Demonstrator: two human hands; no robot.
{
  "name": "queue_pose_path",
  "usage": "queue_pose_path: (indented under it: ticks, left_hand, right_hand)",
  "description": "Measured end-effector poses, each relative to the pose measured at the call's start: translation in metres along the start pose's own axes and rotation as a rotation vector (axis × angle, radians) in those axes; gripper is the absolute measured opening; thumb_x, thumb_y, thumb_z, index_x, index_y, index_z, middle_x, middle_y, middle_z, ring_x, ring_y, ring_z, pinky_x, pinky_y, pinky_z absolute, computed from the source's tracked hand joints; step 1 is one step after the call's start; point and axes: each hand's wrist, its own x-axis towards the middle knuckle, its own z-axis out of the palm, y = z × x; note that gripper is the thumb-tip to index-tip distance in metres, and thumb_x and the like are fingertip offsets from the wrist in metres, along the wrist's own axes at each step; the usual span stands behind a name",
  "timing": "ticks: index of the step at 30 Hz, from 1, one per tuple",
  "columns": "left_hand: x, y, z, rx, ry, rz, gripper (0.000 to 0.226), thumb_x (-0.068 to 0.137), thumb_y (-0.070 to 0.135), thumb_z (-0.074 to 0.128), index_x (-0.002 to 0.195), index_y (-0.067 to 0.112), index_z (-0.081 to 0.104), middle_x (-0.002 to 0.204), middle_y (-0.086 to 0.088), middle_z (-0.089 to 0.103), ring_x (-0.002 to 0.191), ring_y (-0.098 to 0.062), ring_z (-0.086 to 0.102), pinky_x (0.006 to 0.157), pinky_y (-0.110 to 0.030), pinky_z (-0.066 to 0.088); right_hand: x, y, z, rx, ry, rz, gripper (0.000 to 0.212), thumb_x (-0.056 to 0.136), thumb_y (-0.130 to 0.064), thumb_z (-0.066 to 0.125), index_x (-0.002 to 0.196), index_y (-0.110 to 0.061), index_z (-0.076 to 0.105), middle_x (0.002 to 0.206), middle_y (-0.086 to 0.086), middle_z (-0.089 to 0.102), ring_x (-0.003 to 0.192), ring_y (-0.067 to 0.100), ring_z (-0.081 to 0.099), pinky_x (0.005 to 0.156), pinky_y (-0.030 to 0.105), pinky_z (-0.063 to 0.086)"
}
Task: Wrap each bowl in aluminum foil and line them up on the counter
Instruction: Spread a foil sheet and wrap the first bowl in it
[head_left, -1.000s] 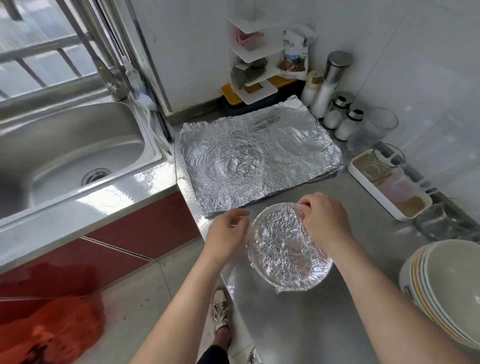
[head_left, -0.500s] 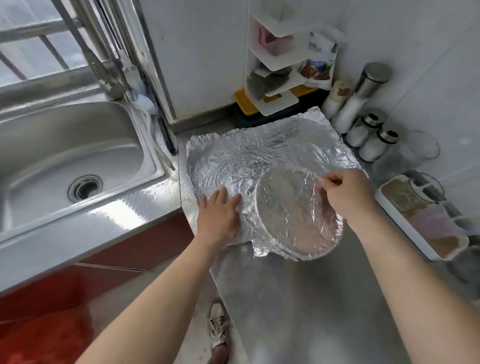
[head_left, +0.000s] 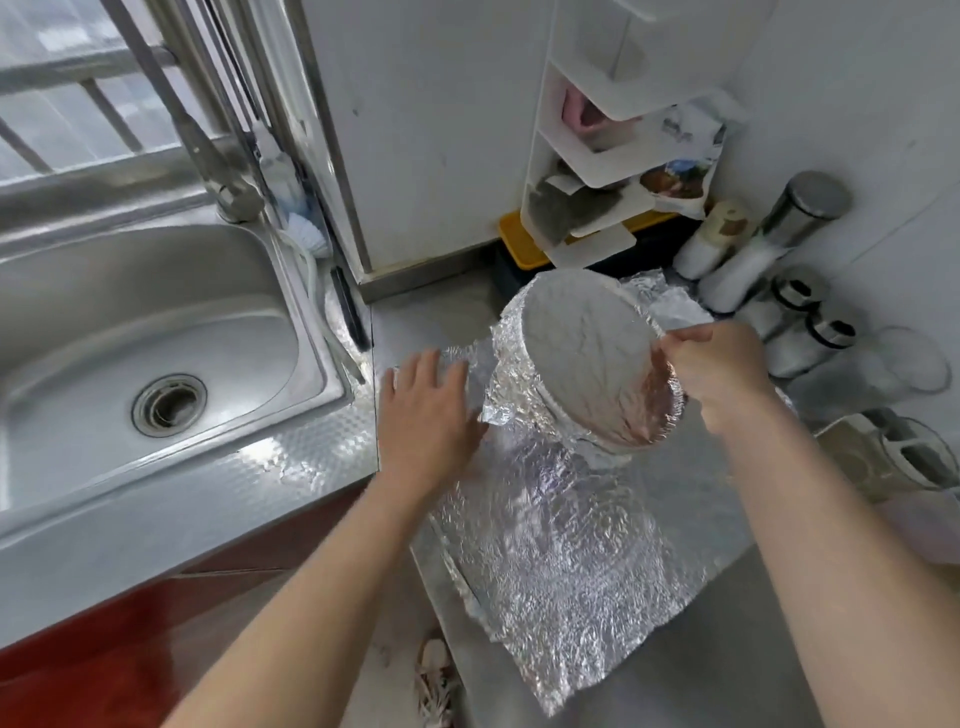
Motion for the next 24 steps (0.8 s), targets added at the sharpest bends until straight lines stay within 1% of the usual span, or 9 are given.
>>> queue_pose_path:
  ticks: [2,5,8,10,13,17,19,22,24]
  left_hand:
    - [0.037,-0.012,-0.004,0.034,-0.14,-0.053,0.089,0.081,0.065,0.062,0.149,0.023,0.023,0.158,-0.01,0.022,0.145,-0.032,0.019,0.117,-0.055,0.012]
    - [0.054,-0.016,0.0,-0.087,-0.269,-0.054,0.093,0.077,0.069,0.062,0.148,0.02,0.027,0.143,-0.008,0.043,0.131,-0.032,0.039,0.11,-0.058,0.029]
    - [0.032,-0.002,0.013,-0.035,-0.155,0.148,0.052,0.089,0.059,0.054,0.13,0.028,0.056,0.121,-0.001,0.061,0.117,-0.026,0.053,0.105,-0.048,0.032]
    - [0.013,0.006,0.027,0.052,-0.069,0.235,0.053,0.089,0.057,0.053,0.128,0.023,0.058,0.12,-0.004,0.061,0.113,-0.027,0.056,0.099,-0.049,0.037]
    - [0.0,0.011,0.037,-0.031,0.023,0.211,0.065,0.08,0.053,0.064,0.13,0.013,0.052,0.12,-0.006,0.062,0.105,-0.029,0.062,0.092,-0.056,0.044]
    - [-0.011,0.002,0.024,-0.125,0.124,0.198,0.06,0.089,0.042,0.045,0.142,0.014,0.041,0.135,-0.004,0.054,0.124,-0.025,0.05,0.109,-0.053,0.035]
    - [-0.021,-0.003,0.013,-0.226,0.122,0.203,0.053,0.091,0.033,0.042,0.141,0.015,0.045,0.133,0.0,0.056,0.122,-0.021,0.051,0.108,-0.044,0.04]
    - [-0.039,-0.015,-0.004,-0.445,0.191,0.085,0.038,0.084,0.031,0.044,0.113,0.024,0.068,0.106,0.011,0.07,0.093,-0.009,0.064,0.079,-0.028,0.055]
    - [-0.044,-0.021,-0.019,-0.724,0.244,-0.169,0.024,0.082,0.028,0.049,0.087,0.025,0.072,0.083,0.016,0.07,0.077,-0.002,0.063,0.069,-0.025,0.054]
  right_hand:
    - [0.005,-0.008,0.006,-0.022,0.023,-0.019,0.029,0.085,-0.002,0.06,0.059,-0.016,0.061,0.061,0.001,0.055,0.055,0.011,0.046,0.044,0.016,0.036]
    - [0.014,-0.024,0.02,-0.037,0.01,-0.059,0.03,0.084,-0.004,0.059,0.057,-0.014,0.063,0.054,0.0,0.055,0.051,0.015,0.048,0.049,0.023,0.037]
    - [0.023,-0.048,0.044,-0.091,-0.028,-0.126,0.032,0.086,-0.006,0.056,0.056,-0.016,0.061,0.055,-0.003,0.057,0.058,0.02,0.055,0.057,0.025,0.04]
    - [0.028,-0.065,0.064,-0.138,-0.051,-0.167,0.026,0.086,-0.008,0.059,0.064,-0.017,0.066,0.064,-0.001,0.063,0.065,0.021,0.06,0.06,0.024,0.042]
    - [0.036,-0.081,0.093,-0.197,-0.074,-0.221,0.013,0.085,-0.008,0.059,0.082,-0.009,0.071,0.079,0.008,0.066,0.07,0.023,0.061,0.056,0.019,0.04]
    - [0.038,-0.093,0.122,-0.272,-0.077,-0.25,0.01,0.091,-0.011,0.057,0.091,-0.007,0.067,0.088,0.009,0.065,0.073,0.023,0.058,0.052,0.02,0.037]
    - [0.036,-0.098,0.132,-0.326,-0.084,-0.281,0.012,0.092,-0.014,0.057,0.086,-0.007,0.065,0.089,0.009,0.066,0.079,0.027,0.061,0.059,0.026,0.042]
    - [0.034,-0.102,0.143,-0.394,-0.082,-0.382,0.015,0.093,-0.019,0.056,0.088,-0.01,0.067,0.096,0.011,0.068,0.092,0.032,0.063,0.071,0.035,0.05]
    - [0.034,-0.106,0.146,-0.426,-0.067,-0.464,0.017,0.094,-0.02,0.055,0.097,-0.009,0.069,0.101,0.011,0.068,0.096,0.033,0.061,0.072,0.033,0.045]
